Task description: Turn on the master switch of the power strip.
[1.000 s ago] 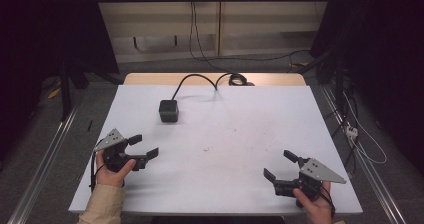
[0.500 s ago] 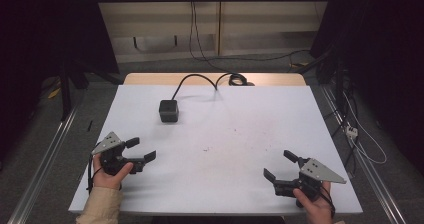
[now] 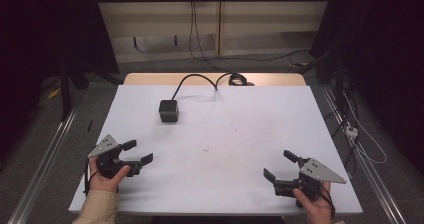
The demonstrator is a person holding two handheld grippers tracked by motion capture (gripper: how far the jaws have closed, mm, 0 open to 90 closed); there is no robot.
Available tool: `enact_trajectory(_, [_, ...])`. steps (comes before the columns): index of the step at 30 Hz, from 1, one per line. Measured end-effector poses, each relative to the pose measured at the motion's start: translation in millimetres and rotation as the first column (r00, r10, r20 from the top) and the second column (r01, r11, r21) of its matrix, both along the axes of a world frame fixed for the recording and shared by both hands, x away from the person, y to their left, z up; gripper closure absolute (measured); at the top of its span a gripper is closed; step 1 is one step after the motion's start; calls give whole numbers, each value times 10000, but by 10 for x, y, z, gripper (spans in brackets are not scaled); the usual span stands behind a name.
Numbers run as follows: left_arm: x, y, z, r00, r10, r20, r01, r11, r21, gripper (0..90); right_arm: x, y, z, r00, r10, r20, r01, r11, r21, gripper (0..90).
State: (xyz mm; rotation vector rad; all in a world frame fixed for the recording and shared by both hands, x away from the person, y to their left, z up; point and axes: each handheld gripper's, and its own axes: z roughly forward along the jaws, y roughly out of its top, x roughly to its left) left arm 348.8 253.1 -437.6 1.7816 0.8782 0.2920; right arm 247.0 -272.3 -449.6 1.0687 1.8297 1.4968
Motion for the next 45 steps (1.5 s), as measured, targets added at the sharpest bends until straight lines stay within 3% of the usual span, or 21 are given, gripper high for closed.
enact_trajectory(29, [-100, 93, -29, 9998, 215, 49, -215, 9998, -32, 51, 6, -1, -6, 10000, 32, -24, -32, 10000, -63, 55])
enact_trajectory(45, [-81, 45, -33, 9997, 214, 109, -214, 9998, 1, 50, 9, -4, -7, 10000, 46, -22, -46, 10000, -49, 55])
